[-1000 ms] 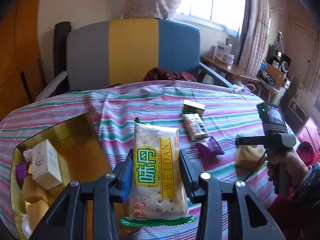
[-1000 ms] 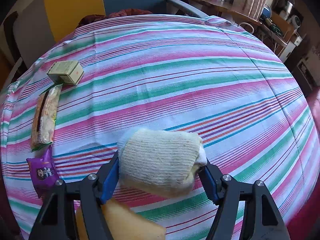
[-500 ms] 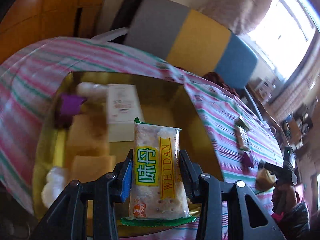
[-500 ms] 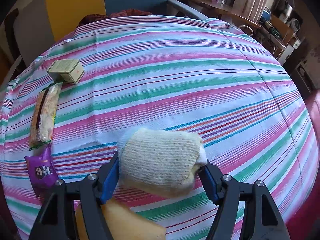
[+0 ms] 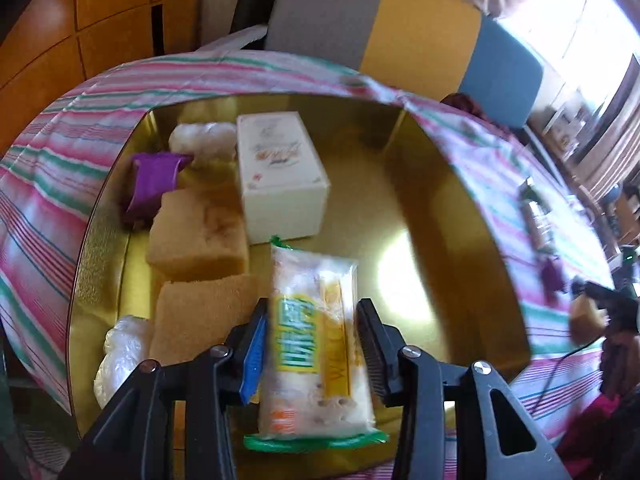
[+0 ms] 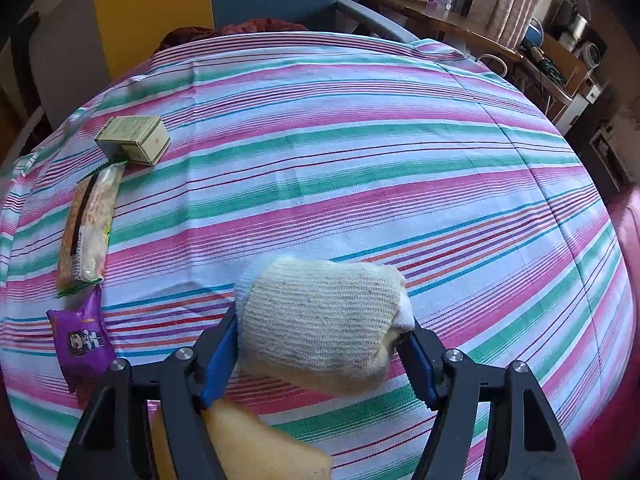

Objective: Organize objects
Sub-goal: 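Carry the cracker pack into the tray and release it with the left gripper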

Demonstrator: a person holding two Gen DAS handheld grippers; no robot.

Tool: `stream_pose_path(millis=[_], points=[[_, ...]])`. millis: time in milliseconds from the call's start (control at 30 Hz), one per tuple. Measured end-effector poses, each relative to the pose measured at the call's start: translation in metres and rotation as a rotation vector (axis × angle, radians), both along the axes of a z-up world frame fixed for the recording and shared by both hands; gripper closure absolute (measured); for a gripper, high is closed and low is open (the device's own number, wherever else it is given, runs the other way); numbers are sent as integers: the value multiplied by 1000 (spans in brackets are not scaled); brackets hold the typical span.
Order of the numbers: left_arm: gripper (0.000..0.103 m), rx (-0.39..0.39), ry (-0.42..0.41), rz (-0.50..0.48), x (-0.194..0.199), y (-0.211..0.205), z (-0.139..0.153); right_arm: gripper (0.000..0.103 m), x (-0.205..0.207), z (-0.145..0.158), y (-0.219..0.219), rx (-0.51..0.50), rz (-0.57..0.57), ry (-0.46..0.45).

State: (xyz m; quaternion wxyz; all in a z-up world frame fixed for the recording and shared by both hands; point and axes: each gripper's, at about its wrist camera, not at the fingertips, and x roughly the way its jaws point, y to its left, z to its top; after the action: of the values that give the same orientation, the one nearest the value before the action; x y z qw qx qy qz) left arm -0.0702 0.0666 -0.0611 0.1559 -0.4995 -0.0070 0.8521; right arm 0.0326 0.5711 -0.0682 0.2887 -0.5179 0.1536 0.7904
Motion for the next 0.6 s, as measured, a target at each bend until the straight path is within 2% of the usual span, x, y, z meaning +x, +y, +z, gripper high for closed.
stream_pose_path(millis=[233, 367, 533, 600], points=[[61, -61, 82, -13, 7, -1, 1, 31, -1, 0, -2, 6, 0, -1], [61, -84, 151, -4, 12, -1, 15, 31, -1, 0, -1, 8, 0, -1], [61, -67, 212, 26, 18, -7, 39, 32, -1, 5, -3, 26, -11, 16], [61, -59, 228, 37, 20, -11, 46, 33, -1, 11, -6, 23, -6, 54]])
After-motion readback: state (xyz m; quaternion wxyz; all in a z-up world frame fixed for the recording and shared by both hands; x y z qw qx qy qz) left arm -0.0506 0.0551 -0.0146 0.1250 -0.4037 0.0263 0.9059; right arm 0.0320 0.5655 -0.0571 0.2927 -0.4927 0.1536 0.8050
